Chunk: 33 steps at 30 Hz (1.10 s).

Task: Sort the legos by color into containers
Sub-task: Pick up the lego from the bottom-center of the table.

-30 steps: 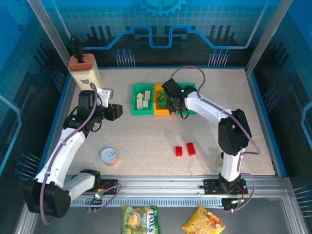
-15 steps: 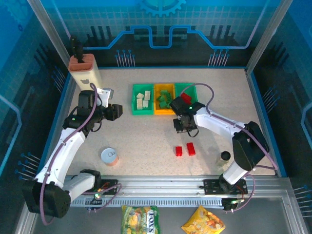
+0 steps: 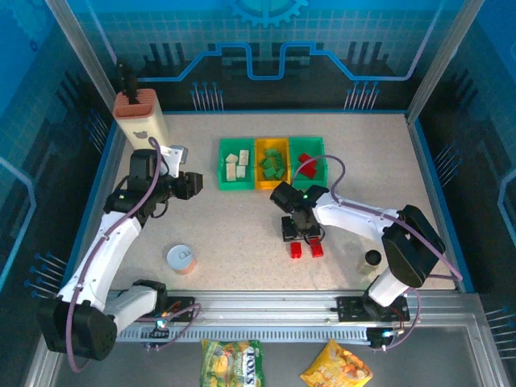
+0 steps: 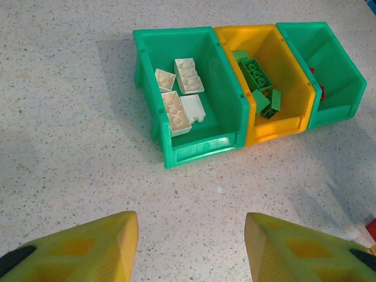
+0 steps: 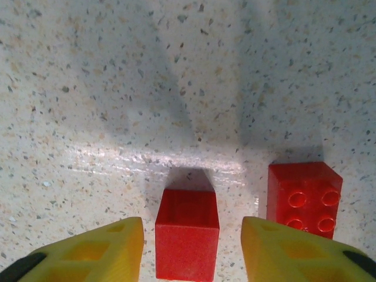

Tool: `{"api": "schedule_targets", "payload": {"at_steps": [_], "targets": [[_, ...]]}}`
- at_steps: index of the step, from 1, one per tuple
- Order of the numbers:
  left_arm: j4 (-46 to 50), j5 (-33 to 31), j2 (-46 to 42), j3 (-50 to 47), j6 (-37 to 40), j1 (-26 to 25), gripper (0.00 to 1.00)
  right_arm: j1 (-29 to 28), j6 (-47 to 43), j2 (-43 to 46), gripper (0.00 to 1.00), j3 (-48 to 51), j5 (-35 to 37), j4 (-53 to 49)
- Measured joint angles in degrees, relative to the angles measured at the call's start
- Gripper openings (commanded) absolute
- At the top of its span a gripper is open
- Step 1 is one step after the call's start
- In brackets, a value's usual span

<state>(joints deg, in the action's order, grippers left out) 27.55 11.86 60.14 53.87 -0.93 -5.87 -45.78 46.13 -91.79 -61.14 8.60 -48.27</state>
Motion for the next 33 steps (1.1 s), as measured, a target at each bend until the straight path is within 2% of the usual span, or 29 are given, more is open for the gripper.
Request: {"api": "schedule_targets", "payload": {"at_steps": [15,33], "targets": [[0.0,0.0,-1.2,0.0,0.0,0.0,0.52,-3.3,5.5,-5.3,0.53,2.1,-2.1,0.4],[0.0,0.0,-1.2,0.0,0.0,0.0,0.52,-3.8,7.7,-8.0,0.41,2.3,-3.5,1.8]]}}
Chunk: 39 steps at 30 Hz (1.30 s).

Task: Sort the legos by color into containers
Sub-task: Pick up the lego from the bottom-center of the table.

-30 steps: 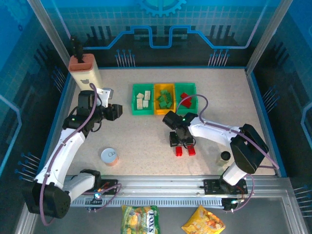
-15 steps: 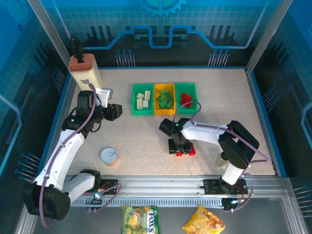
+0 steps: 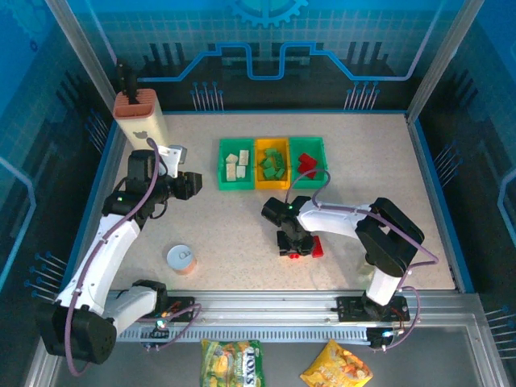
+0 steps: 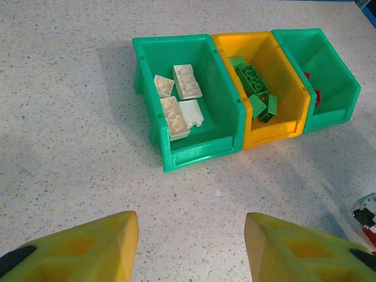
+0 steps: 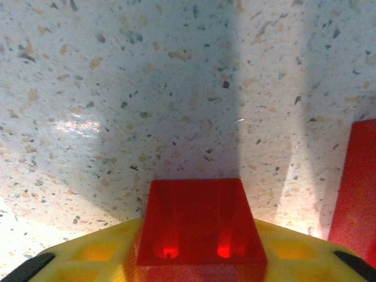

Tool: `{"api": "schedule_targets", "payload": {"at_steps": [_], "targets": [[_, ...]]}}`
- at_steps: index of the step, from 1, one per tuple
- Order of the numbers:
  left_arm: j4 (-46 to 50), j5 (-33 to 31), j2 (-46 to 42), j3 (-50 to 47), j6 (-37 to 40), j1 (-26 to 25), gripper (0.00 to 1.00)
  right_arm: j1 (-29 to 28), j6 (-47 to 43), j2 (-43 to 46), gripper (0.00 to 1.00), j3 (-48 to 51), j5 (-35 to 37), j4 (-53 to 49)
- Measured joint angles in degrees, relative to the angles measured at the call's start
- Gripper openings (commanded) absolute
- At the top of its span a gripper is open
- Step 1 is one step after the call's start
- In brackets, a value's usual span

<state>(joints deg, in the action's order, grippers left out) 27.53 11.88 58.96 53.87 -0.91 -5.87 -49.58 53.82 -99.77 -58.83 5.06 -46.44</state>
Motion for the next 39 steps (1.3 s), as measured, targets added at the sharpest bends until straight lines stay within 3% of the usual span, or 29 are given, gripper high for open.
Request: {"api": "schedule_targets", "payload": {"at_steps": [23,30,39], "targets": [[0.0,0.0,0.0,0.0,0.0,0.0,0.52,0.1,-1.8,-0.9,0.35,-4.4,1.8,-3.0],[0.0,0.0,0.0,0.0,0.0,0.0,0.52,4.7,-6.5,-1.0,0.35,-8.8,2.0,-4.4],[0.0,0.0,0.0,0.0,0.0,0.0,0.52,15.1,-16.0,-3.0,0.36,-18.2,2.2,-7.2]]}}
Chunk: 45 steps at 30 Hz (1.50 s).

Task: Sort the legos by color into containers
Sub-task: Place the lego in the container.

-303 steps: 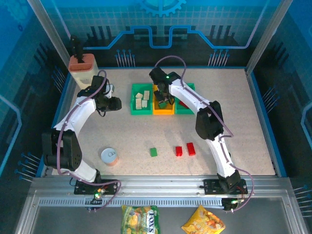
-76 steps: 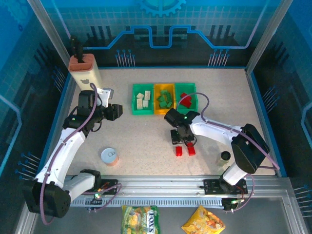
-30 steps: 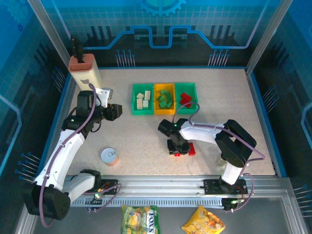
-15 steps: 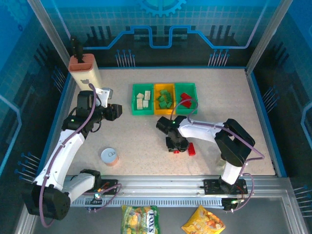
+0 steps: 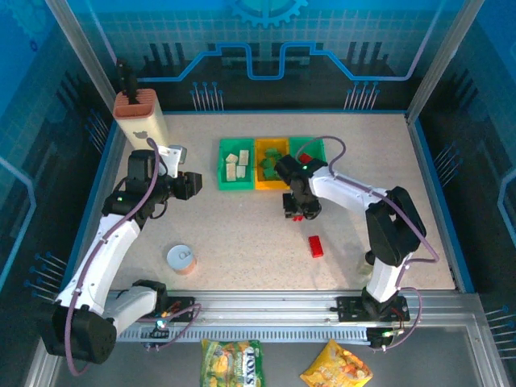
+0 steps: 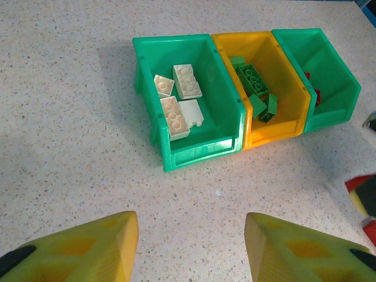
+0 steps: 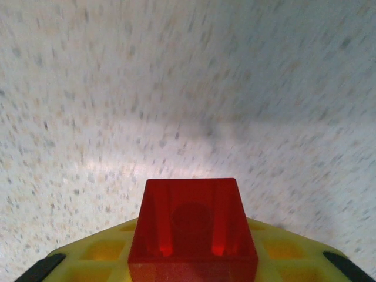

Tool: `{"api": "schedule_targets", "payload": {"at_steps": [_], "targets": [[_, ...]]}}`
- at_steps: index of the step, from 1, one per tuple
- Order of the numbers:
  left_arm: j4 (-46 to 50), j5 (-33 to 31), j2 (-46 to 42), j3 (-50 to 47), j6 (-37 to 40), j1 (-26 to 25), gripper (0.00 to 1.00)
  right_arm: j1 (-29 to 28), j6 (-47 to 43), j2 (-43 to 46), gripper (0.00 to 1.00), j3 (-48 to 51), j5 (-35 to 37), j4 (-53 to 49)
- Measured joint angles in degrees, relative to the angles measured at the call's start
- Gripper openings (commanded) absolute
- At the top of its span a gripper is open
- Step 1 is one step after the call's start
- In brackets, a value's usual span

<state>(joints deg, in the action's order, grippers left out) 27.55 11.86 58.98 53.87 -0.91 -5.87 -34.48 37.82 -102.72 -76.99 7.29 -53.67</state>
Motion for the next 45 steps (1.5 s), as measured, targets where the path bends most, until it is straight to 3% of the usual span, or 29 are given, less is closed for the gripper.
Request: {"api": "schedule_targets", "payload": {"at_steps": [7,19,33,45], "targets": [[0.0,0.0,0.0,0.0,0.0,0.0,0.52,7.7,-6.4,-5.2,0.35,-10.4,-0.1,-1.7],[0.0,0.0,0.0,0.0,0.0,0.0,0.52,15.1,-14.4,-17.7,0.35,-30.1,-0.5,-5.3],[0.0,0.0,0.3,0.0,0.0,0.0,0.52,17.3,-18.7,-32.2,0.36,-48.3,-3.8,-7.2],[0.0,0.0,1.4,0.0,0.0,0.0,0.52,19.2,-18.8,-36.1,0.44,-51.3,-7.2,-5.1]]}}
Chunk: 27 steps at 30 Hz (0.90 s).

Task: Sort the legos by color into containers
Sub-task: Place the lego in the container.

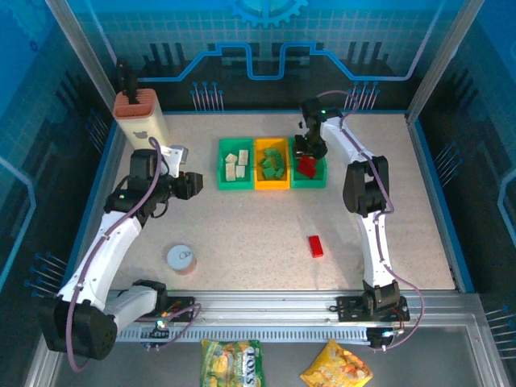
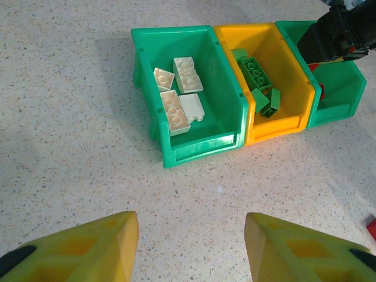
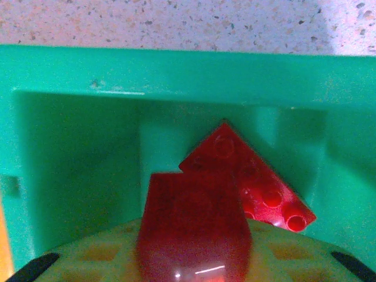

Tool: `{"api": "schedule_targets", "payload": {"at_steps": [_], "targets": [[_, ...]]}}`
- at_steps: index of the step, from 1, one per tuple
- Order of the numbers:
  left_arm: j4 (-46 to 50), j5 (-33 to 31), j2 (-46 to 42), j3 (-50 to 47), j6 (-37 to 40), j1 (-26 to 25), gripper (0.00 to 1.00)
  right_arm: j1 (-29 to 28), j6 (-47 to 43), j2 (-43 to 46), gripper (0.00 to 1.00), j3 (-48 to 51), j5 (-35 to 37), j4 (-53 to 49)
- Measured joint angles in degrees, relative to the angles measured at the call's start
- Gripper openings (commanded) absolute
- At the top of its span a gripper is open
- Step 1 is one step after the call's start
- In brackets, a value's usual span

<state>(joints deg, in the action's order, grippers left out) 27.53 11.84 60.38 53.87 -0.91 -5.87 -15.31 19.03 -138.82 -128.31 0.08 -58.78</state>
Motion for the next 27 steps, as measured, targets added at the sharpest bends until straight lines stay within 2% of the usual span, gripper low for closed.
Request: {"api": "schedule_targets", "payload": {"at_steps": [11,17,27], "targets": [[0.0,0.0,0.0,0.0,0.0,0.0,0.52,0.3,0.2,0.1,0.45,0.3,-0.9,1.1],[0.0,0.0,0.0,0.0,0.0,0.0,0.52,0.4,0.9,3.2,0.46,3.9,-2.4,3.0],[0.0,0.0,0.0,0.0,0.0,0.0,0.52,0.6,3.2,8.2,0.41,8.6,-8.1,6.7]]}}
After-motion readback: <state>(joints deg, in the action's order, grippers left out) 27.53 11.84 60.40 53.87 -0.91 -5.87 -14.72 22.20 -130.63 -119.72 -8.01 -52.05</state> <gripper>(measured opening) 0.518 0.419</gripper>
